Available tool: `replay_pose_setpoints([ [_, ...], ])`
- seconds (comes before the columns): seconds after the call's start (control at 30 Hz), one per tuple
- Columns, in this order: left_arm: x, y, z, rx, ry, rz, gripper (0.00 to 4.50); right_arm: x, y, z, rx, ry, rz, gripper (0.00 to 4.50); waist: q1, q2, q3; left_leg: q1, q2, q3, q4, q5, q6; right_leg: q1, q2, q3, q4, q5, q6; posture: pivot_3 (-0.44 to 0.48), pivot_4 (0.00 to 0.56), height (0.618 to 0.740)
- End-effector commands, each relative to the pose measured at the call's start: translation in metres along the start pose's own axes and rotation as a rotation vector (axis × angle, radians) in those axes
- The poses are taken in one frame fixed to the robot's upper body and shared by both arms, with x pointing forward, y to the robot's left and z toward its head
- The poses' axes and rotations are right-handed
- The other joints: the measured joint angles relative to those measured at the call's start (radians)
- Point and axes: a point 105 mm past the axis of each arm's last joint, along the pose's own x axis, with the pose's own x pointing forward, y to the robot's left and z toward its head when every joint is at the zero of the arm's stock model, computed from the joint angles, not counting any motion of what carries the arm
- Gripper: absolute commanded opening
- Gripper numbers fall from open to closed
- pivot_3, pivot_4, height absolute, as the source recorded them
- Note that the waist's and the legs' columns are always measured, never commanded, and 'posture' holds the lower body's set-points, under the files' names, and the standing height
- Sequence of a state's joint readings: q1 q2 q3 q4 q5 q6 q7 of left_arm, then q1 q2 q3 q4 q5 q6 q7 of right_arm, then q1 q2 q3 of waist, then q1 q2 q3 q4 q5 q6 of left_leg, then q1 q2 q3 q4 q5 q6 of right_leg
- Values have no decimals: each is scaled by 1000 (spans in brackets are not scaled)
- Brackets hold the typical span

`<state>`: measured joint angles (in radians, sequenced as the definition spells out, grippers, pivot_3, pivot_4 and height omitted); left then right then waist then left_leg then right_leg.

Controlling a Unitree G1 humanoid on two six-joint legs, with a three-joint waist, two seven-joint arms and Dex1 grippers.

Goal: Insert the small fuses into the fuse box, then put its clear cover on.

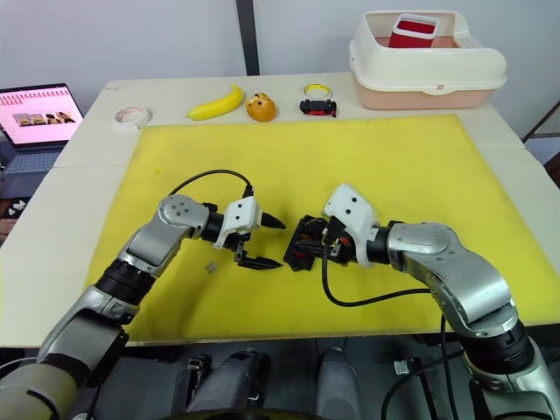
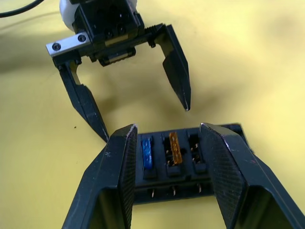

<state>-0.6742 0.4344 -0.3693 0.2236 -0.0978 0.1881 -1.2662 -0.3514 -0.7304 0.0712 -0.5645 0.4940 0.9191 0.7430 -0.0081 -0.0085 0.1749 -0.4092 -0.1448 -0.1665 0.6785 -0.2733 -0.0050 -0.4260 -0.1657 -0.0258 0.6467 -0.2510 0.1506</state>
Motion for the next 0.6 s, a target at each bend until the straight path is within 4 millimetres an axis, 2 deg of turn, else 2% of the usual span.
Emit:
replay_pose_setpoints([
  [0.03,-5,5,9,41,-8,12,4500,0,-1,4,-22,-31,-9,2222,0,0,0,0,0,0,0,0,0,0,0,0,0,0,0,0,150,740],
  [0.6,-4,3,11,42,-12,10,4500,4,-6,-8,3,11,-13,2222,0,0,0,0,0,0,0,0,0,0,0,0,0,0,0,0,150,740],
])
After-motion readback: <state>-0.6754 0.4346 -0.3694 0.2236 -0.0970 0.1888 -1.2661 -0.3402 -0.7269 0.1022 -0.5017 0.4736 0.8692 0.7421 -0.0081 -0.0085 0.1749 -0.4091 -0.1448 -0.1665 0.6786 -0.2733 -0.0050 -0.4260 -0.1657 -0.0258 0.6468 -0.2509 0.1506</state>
